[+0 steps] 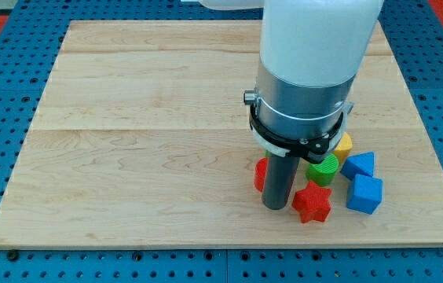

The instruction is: Move your arm towards the group of blocks

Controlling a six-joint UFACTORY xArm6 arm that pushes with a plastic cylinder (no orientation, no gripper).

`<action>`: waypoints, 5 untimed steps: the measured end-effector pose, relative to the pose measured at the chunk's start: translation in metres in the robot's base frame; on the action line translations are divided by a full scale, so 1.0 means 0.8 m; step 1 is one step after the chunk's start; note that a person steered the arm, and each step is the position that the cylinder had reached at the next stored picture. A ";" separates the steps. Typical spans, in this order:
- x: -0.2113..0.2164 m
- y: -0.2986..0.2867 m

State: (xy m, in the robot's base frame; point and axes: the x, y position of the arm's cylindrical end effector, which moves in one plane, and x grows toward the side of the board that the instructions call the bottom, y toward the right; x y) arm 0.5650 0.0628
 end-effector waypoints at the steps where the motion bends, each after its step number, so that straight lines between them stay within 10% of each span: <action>1: 0.004 -0.004; 5: 0.067 0.176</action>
State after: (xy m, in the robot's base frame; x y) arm 0.6185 0.2033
